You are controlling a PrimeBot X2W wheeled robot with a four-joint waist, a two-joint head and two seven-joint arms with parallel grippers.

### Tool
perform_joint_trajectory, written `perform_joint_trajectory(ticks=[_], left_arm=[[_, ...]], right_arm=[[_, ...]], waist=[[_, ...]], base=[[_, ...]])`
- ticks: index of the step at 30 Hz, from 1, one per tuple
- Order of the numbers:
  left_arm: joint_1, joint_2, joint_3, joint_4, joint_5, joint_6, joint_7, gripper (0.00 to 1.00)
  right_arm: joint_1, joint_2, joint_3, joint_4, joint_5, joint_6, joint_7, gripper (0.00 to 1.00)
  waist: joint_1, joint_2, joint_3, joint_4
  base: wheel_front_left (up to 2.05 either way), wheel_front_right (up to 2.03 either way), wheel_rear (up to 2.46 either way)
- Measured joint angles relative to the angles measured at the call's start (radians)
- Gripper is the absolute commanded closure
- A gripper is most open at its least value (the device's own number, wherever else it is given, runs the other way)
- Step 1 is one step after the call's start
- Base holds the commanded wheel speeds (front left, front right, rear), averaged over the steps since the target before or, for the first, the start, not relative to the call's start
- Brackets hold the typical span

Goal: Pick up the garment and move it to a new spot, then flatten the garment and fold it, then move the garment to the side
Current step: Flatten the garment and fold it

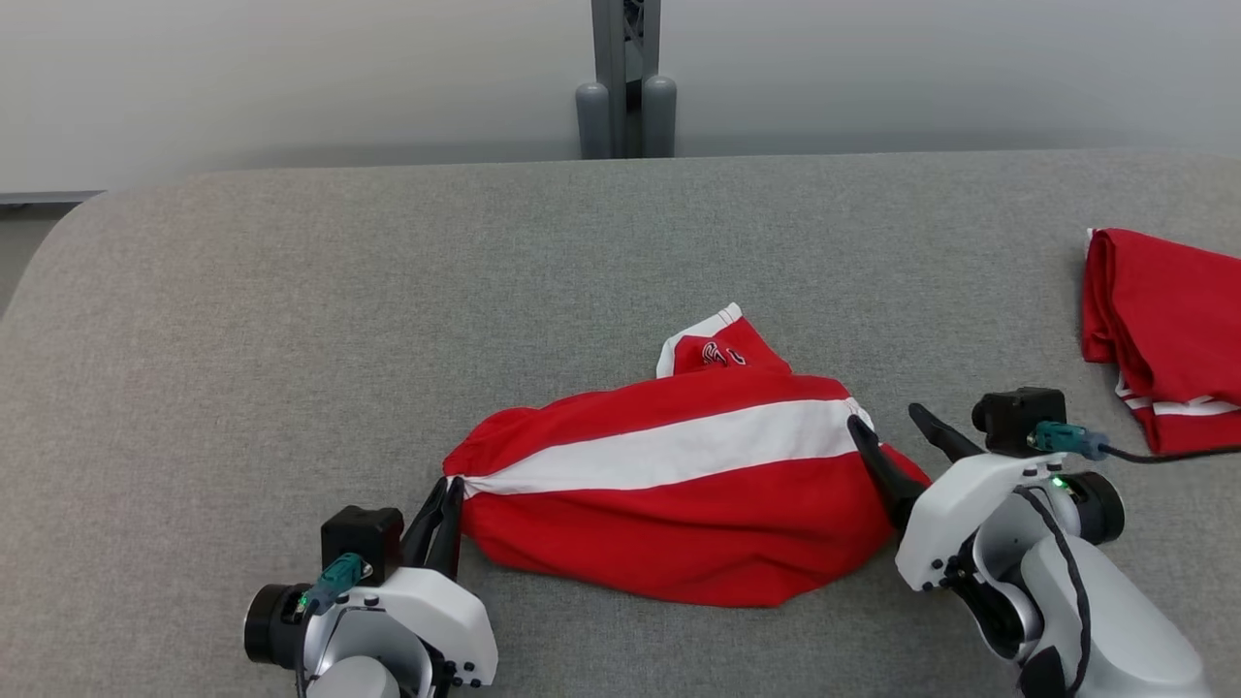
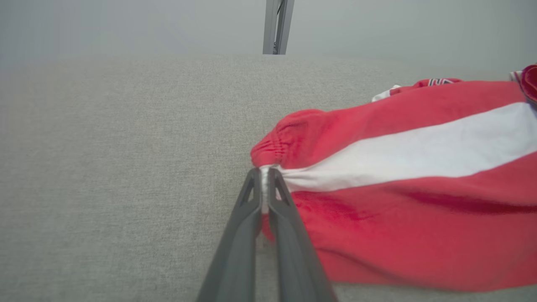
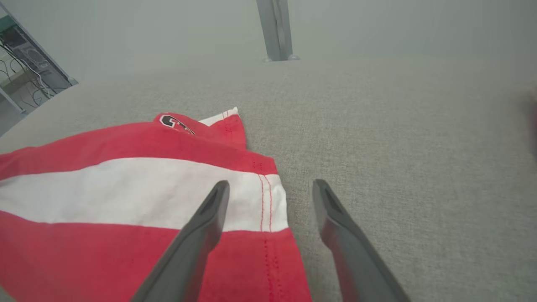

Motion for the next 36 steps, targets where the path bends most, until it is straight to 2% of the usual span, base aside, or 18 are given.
perform_joint_trajectory(ticks=[11, 12, 13, 15, 18, 26, 32, 36], left_arm=[[-0.003, -0.006, -0.016, -0.031, 0.006, 0.006, 0.005, 1.0], [-0.004, -0.006, -0.016, -0.032, 0.006, 0.007, 0.005, 1.0], [-0.005, -0.006, -0.016, -0.034, 0.006, 0.009, 0.005, 1.0], [-0.006, -0.006, -0.016, -0.035, 0.006, 0.009, 0.005, 1.0], [-0.006, -0.006, -0.016, -0.039, 0.001, 0.009, -0.008, 1.0], [-0.005, 0.006, -0.004, -0.074, -0.002, 0.009, -0.037, 1.0], [0.001, 0.022, 0.011, -0.137, -0.02, 0.008, -0.045, 1.0], [-0.003, 0.036, 0.024, -0.204, -0.044, -0.009, -0.027, 1.0]], right_arm=[[-0.101, -0.015, 0.116, 0.162, 0.147, 0.0, 0.12, 0.0], [-0.104, -0.018, 0.128, 0.167, 0.154, 0.0, 0.119, 0.09], [-0.11, -0.021, 0.139, 0.172, 0.164, 0.0, 0.118, 0.53], [-0.115, -0.029, 0.161, 0.179, 0.184, 0.0, 0.109, 1.0], [-0.116, -0.046, 0.205, 0.178, 0.218, 0.0, 0.064, 1.0], [-0.121, -0.119, 0.23, 0.14, 0.236, 0.0, -0.08, 1.0], [-0.103, -0.18, 0.223, 0.037, 0.266, 0.0, -0.173, 1.0], [-0.101, -0.211, 0.179, -0.065, 0.291, 0.0, -0.208, 1.0]], waist=[[0.0, 0.0, 0.038, 0.038], [0.0, 0.0, 0.04, 0.041], [0.0, 0.0, 0.041, 0.043], [0.0, 0.0, 0.042, 0.044], [0.0, 0.0, 0.037, 0.043], [0.0, 0.0, 0.008, 0.033], [0.0, 0.0, -0.026, 0.011], [0.0, 0.0, -0.052, -0.007]], base=[[0.0, 0.0, 0.0], [0.0, 0.0, 0.0], [0.0, 0.0, 0.0], [0.0, 0.0, 0.0], [0.0, 0.0, 0.0], [0.0, 0.0, 0.0], [0.0, 0.0, 0.0], [0.0, 0.0, 0.0]])
